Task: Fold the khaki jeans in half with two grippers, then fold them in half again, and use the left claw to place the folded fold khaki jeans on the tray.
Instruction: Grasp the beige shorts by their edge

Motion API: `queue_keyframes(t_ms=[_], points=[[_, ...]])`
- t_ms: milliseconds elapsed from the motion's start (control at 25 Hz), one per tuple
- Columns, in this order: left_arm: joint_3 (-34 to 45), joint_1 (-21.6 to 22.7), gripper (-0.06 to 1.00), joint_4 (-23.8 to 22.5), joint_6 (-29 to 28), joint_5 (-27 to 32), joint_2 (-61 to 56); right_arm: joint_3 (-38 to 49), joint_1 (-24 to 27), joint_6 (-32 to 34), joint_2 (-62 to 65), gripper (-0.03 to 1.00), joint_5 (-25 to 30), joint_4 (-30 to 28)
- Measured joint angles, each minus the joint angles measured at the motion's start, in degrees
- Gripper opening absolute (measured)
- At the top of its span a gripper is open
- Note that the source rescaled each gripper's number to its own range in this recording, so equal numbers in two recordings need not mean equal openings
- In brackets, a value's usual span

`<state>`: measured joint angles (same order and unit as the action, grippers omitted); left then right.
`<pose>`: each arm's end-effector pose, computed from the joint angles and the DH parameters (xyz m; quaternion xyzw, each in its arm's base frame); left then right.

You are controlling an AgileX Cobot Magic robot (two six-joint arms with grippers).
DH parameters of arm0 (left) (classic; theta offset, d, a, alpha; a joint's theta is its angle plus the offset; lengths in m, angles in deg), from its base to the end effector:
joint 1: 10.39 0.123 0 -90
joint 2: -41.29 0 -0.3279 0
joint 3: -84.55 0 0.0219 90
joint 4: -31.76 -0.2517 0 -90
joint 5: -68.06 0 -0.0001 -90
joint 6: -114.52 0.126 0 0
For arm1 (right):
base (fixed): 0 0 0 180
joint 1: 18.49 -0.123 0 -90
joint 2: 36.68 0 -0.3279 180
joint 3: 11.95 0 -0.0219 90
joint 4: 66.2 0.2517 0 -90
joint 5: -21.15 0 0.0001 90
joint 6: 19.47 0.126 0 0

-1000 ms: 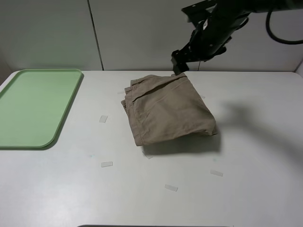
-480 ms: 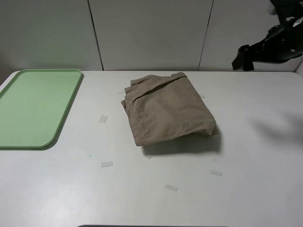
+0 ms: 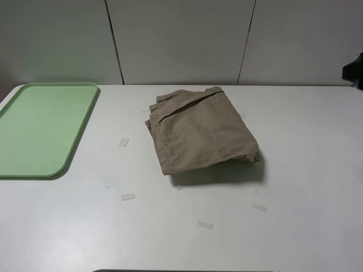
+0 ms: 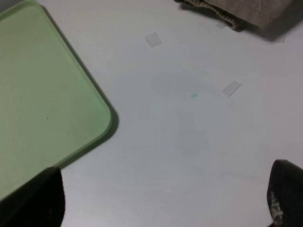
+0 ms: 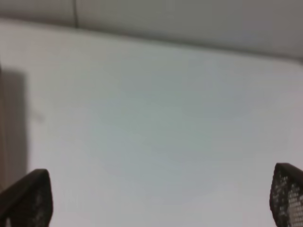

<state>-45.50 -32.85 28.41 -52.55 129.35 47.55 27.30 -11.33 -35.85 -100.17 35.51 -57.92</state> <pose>-0.0135 0.0126 0.2588 0.2585 0.8145 -0.0140 0.5192 0.2150 -0.0225 0.3251 -0.0182 0.8522 -0.0555 0.5200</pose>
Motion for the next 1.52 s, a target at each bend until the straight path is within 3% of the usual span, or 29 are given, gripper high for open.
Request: queue_keyframes(t_ms=[120,240,400,600,720,920,1520], points=[[0.0,0.0,0.85,0.0,0.0,0.0,0.0,0.0,0.1,5.2,8.2,1.00,1.9,-4.3],[0.0,0.0,0.85,0.0,0.0,0.0,0.0,0.0,0.1,9.2,15.1,1.00,7.6,-8.3],[0.0,0.0,0.85,0.0,0.0,0.0,0.0,0.0,0.1,10.5,21.6,1.00,20.1,-10.4],[0.0,0.0,0.85,0.0,0.0,0.0,0.0,-0.3,0.1,10.7,23.9,1.00,40.9,-11.0],[0.0,0.0,0.85,0.0,0.0,0.0,0.0,-0.3,0.1,10.7,24.1,1.00,47.3,-10.4],[0.0,0.0,0.85,0.0,0.0,0.0,0.0,-0.5,0.1,10.7,26.5,1.00,47.5,-7.9],[0.0,0.0,0.85,0.0,0.0,0.0,0.0,2.8,-0.8,10.7,44.0,1.00,40.1,-7.7]])
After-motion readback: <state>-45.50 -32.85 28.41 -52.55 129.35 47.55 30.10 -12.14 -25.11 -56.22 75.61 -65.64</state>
